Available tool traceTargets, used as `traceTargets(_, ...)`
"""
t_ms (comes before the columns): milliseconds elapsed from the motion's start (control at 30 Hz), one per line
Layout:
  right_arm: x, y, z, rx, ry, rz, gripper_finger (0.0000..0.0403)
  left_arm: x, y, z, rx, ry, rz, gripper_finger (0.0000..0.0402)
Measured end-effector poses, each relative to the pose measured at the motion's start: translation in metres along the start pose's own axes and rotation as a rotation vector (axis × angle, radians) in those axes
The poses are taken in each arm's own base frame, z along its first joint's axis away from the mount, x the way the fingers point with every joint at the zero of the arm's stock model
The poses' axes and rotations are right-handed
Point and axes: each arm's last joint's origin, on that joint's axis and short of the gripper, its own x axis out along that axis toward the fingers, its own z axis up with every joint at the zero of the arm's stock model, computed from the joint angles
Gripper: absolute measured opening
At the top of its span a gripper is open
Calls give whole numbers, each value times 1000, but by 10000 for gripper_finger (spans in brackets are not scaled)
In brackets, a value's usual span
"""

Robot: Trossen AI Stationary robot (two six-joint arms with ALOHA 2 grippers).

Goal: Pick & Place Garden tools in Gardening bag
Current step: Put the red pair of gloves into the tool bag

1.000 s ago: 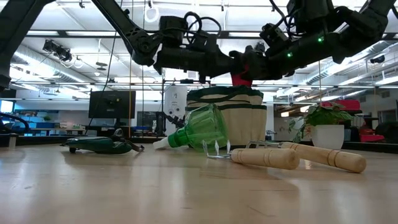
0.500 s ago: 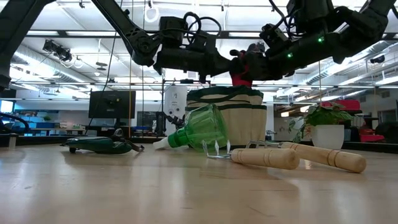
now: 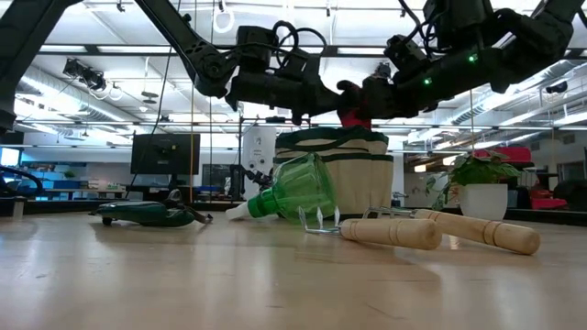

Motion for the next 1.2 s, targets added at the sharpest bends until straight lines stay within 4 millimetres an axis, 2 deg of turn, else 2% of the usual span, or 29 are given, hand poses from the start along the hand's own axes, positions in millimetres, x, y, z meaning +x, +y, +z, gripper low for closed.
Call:
traceTargets(233,0,-1,1,1,1,-22,208,0,0,-1,1,3,7,6)
traceTargets(433,-8,-3,6,-7,1,-140,228,0,1,-1,0,4,9,6)
traceTargets(567,-17,-5,13,-29,-4,-224,233,0,1,-1,-1,11,9,6)
traceTargets(733,-24,-4,17,-42,-10,-235,233,0,0,-2,18,15,7,6)
traceTargets(1200,-26,-7,17,-85,18,-340,233,2,-14,-10,10,79,-10,6)
